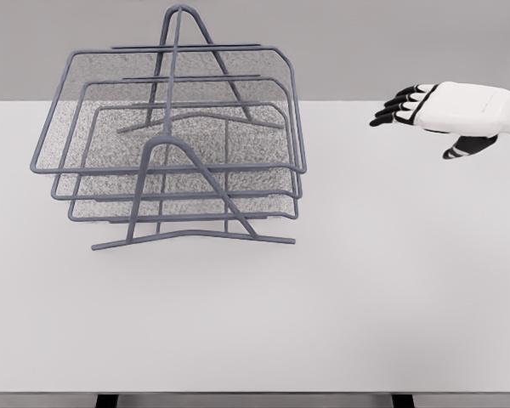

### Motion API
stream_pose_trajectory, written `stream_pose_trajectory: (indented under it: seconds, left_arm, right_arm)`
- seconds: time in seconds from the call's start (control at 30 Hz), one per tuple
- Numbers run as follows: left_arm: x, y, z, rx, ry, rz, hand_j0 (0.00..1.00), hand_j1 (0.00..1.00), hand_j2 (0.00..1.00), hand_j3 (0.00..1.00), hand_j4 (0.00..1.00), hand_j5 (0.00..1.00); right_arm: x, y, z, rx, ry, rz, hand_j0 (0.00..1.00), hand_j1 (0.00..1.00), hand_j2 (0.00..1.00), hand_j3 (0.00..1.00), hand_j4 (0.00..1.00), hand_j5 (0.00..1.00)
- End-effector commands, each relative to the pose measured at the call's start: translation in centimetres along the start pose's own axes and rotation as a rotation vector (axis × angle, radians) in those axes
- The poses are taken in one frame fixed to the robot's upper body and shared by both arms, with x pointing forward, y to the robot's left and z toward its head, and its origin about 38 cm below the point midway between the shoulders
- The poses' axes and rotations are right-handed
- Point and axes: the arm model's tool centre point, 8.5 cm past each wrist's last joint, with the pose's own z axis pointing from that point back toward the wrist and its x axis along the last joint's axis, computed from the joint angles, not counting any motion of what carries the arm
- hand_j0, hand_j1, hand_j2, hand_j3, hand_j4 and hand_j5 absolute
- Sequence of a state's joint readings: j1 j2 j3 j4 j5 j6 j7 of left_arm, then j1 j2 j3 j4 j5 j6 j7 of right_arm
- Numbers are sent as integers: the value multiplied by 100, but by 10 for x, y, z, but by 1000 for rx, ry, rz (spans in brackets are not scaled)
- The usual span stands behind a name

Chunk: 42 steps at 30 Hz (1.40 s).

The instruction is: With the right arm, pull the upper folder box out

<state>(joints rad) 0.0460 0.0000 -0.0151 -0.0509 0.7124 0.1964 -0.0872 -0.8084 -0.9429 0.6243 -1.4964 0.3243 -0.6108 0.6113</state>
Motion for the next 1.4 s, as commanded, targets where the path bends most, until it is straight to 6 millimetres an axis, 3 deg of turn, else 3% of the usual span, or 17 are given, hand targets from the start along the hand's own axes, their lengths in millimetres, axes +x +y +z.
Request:
stream_pose_trajectory:
  seconds: [0.0, 0.07, 0.17, 0.27, 0.37, 0.53, 0.6, 0.73, 0.9, 1.07, 1.37]
  left_arm:
    - [0, 0, 0, 0, 0, -1, 100, 100, 100, 100, 100, 100]
    - [0, 0, 0, 0, 0, -1, 100, 100, 100, 100, 100, 100]
    - [0, 0, 0, 0, 0, -1, 100, 100, 100, 100, 100, 100]
    - [0, 0, 0, 0, 0, 1, 100, 100, 100, 100, 100, 100]
    - [0, 0, 0, 0, 0, -1, 100, 100, 100, 100, 100, 100]
    - [0, 0, 0, 0, 0, -1, 100, 100, 100, 100, 100, 100]
    - [0, 0, 0, 0, 0, -1, 100, 100, 100, 100, 100, 100]
    - [0, 0, 0, 0, 0, -1, 100, 100, 100, 100, 100, 100]
    - [0, 0, 0, 2, 0, -1, 100, 100, 100, 100, 100, 100]
    - [0, 0, 0, 0, 0, 1, 100, 100, 100, 100, 100, 100]
    - [0, 0, 0, 0, 0, 1, 100, 100, 100, 100, 100, 100]
  right_arm:
    - [1, -1, -5, -4, -3, 8, 100, 100, 100, 100, 100, 100]
    - [15, -12, -30, -58, -64, 4, 100, 100, 100, 100, 100, 100]
    - [38, -43, -69, -145, -141, 42, 100, 100, 100, 100, 100, 100]
    - [59, -53, -93, -185, -203, 47, 100, 100, 100, 100, 100, 100]
    - [42, -67, -72, -256, -150, 38, 100, 100, 100, 100, 100, 100]
    - [54, -68, -90, -258, -188, 31, 100, 100, 100, 100, 100, 100]
    - [60, -59, -109, -223, -208, 20, 100, 100, 100, 100, 100, 100]
    - [66, -50, -116, -199, -227, 12, 100, 100, 100, 100, 100, 100]
    - [69, -41, -119, -164, -236, 14, 100, 100, 100, 100, 100, 100]
    - [61, -18, -110, -120, -208, -12, 100, 100, 100, 100, 100, 100]
    - [68, 8, -117, -64, -212, -24, 100, 100, 100, 100, 100, 100]
